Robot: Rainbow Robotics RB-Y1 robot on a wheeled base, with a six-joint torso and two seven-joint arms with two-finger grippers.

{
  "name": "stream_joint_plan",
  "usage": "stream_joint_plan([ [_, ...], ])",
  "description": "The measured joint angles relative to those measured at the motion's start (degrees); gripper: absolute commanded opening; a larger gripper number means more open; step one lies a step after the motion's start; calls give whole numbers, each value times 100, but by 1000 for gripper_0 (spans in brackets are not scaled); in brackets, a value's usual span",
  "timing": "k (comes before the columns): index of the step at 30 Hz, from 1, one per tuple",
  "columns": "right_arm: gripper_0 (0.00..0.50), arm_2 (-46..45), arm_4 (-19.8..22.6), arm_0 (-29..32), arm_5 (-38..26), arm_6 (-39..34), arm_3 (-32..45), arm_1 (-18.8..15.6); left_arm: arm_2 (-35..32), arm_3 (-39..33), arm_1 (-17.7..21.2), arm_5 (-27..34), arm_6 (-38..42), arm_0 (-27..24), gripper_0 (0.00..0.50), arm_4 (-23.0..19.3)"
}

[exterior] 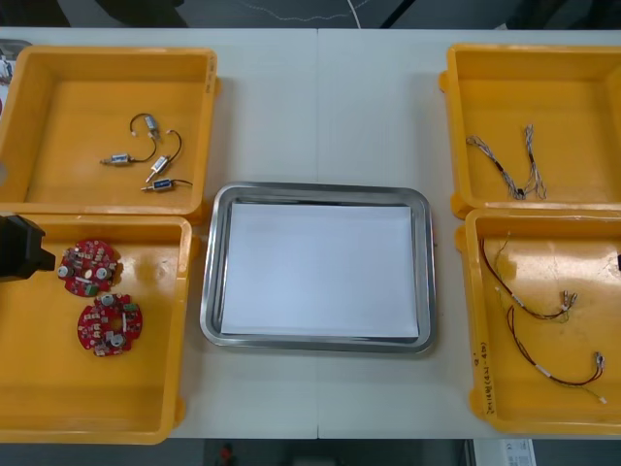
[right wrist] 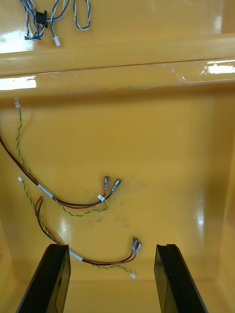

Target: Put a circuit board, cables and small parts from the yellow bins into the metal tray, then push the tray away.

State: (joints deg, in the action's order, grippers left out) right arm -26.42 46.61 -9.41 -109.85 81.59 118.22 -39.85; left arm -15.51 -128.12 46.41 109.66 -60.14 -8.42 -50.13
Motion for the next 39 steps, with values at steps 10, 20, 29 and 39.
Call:
stream_joint_plan([
  [10,500,0,-1,0,0,0,-12,-30,1,1,-2,0,0,3,500,0],
  [20,500,1,11,228,0,0,-13,-177,7,5,-20,0,0,163,500,-6],
  [29,500,2,509,575,11,4,60,-208,76,120,-20,-489,0,173,500,37],
  [39,500,103,637,1397,875,80,601,-408,722,696,-20,-1590,-4,174,500,404],
])
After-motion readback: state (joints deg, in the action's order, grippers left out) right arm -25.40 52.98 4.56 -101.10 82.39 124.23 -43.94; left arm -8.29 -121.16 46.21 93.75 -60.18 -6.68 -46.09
